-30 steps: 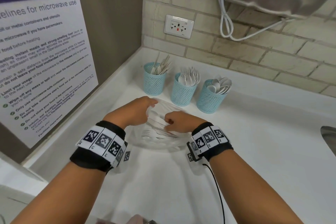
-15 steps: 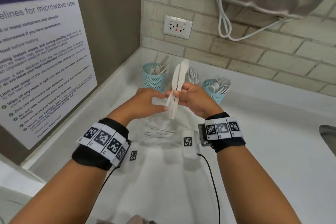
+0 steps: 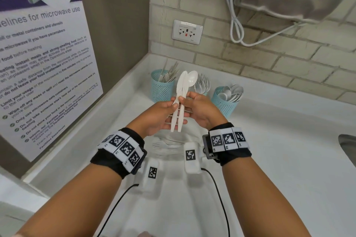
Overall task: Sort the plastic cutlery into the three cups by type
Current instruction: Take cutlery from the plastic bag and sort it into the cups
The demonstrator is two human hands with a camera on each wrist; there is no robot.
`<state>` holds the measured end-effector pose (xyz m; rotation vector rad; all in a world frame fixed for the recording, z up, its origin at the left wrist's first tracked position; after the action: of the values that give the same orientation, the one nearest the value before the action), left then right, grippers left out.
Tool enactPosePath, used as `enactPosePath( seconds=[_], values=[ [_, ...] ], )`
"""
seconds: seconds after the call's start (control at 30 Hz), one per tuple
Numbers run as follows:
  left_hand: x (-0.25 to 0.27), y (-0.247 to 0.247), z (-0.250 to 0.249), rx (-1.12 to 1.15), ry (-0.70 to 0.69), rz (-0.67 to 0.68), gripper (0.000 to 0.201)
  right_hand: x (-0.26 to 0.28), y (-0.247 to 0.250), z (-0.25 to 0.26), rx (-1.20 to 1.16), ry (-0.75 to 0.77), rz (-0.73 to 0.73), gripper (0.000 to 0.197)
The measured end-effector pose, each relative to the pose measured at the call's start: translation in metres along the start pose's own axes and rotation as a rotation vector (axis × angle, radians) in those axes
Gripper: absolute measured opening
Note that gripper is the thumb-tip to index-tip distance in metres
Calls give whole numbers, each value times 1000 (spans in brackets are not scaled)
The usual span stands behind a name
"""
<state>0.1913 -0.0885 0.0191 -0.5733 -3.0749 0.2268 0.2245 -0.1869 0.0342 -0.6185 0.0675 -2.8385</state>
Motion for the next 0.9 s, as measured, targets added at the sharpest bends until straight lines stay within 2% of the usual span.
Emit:
enactPosePath(
  seconds=[0.27,0.43,0.57,0.67,0.77,0.83,0.9],
  values=[
    [-1,-2,5,61,19,-40,23,-1,-1,-3,-1,-27,-4,22],
    [-1,1,9,20,11,-82,17,-5,-2,-6,24,-39,-31,22],
    [-2,9,9,-34,-10,-120,18,-9,6,5,-46,-46,-126,15],
    [-2,12,8,-54,7,-78,18,-9,21,25,-135,35,-214,12],
    [-1,7,7,-69,31,-8,19,-9,32,42,41,118,-324,8],
    [-2,4,4,-69,24,9,18,-8,37,54,199,180,-388,19],
    [-5,1,1,-81,7,10,17,-2,50,66,232,235,-463,18]
  ],
)
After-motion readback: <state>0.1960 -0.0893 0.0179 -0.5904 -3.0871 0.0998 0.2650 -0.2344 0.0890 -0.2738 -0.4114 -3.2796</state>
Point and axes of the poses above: each hand's wrist, its own x-axis away from the middle knuckle, its own y-axis out of the back of the hand, z = x × y, the point moved 7 cm from there along -x, towards the middle knuckle, and after that the axes turned 15 degrees about -y, right-handed, at the moved point
